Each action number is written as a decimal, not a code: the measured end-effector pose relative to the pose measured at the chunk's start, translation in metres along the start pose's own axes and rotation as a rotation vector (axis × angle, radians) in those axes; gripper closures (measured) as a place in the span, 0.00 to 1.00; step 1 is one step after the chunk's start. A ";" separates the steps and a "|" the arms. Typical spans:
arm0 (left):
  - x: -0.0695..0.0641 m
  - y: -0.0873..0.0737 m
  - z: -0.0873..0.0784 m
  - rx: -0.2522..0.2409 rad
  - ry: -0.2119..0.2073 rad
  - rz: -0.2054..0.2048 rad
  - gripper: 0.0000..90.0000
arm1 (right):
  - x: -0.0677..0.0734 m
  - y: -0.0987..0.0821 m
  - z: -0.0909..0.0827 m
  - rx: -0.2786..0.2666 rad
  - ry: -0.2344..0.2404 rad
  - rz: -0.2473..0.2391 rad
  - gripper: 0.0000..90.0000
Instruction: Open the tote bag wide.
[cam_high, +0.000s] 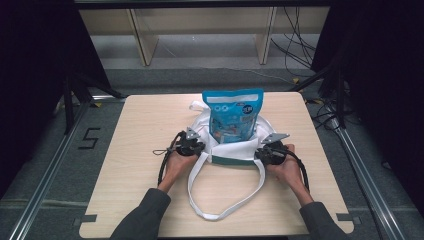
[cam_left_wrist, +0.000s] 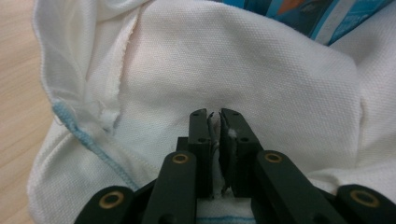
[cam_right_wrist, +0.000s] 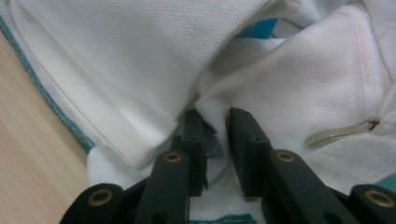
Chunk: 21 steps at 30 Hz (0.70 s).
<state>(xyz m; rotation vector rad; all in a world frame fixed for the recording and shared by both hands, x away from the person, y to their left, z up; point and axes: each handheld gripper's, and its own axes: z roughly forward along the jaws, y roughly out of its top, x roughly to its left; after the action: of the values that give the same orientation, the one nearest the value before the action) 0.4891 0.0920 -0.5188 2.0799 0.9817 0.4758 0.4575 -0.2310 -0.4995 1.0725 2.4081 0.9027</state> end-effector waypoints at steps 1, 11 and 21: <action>0.001 0.000 0.000 0.006 -0.007 -0.002 0.90 | 0.000 0.000 0.000 0.000 0.000 0.000 0.85; -0.003 0.010 -0.018 -0.033 -0.026 -0.048 0.60 | -0.006 0.002 -0.008 -0.019 0.020 0.065 0.69; -0.013 0.019 -0.038 -0.051 -0.033 -0.053 0.45 | -0.005 0.008 -0.046 -0.128 0.007 0.147 0.55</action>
<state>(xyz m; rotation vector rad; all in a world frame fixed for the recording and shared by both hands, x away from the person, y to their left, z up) 0.4667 0.0928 -0.4801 2.0054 0.9926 0.4342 0.4403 -0.2499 -0.4598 1.2108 2.2653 1.0942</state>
